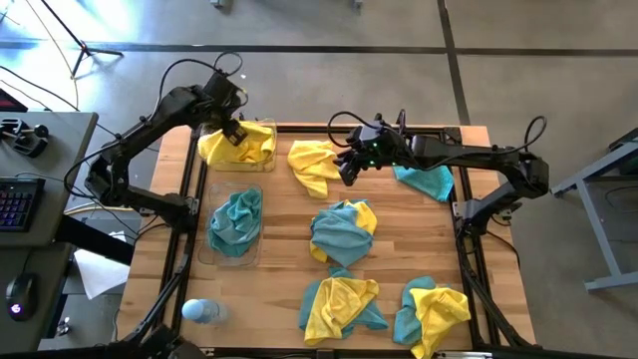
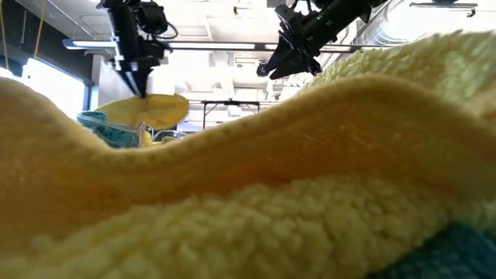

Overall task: Sort microfiber towel by color & place in baskets
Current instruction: Put the yellow microfiber cloth into the top transparent bin

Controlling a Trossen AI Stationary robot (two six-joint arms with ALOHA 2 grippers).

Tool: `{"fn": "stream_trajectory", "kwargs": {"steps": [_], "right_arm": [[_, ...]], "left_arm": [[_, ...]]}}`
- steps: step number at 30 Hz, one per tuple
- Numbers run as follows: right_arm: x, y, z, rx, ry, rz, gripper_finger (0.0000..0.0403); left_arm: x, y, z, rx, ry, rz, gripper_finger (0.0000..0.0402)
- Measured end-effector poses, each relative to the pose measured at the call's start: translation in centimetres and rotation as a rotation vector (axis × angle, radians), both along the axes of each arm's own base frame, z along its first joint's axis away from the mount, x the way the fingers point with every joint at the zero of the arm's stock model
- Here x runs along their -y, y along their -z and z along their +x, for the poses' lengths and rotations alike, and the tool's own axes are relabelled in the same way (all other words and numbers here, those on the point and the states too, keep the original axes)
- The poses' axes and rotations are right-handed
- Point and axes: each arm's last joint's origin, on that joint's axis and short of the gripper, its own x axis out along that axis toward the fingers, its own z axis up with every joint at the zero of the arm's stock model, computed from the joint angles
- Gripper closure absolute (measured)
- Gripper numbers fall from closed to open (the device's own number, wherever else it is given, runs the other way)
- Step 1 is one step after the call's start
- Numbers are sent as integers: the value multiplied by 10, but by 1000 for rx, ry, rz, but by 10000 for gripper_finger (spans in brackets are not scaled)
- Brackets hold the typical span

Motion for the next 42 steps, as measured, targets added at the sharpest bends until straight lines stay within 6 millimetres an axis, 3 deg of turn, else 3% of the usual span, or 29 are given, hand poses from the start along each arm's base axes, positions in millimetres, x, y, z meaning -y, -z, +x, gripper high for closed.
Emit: {"fn": "stream_trajectory", "kwargs": {"steps": [10,17,23,32,42], "right_arm": [[0,1,-1,-9,-9,10,288],[-1,2,-1,-16,-8,15,288],[-1,2,-1,-16,-8,16,288],[-1,2,-2,-28,-12,18,288],[-1,4,-3,-50,-32,6,288]], "left_arm": [[2,1,-2,73,-99,-69,229],[-8,4,8,328,-270,-25,229],[-9,31,12,436,-424,-148,229],[-24,86,26,321,-589,-287,229],[-33,133,45,182,-661,-358,229]]}}
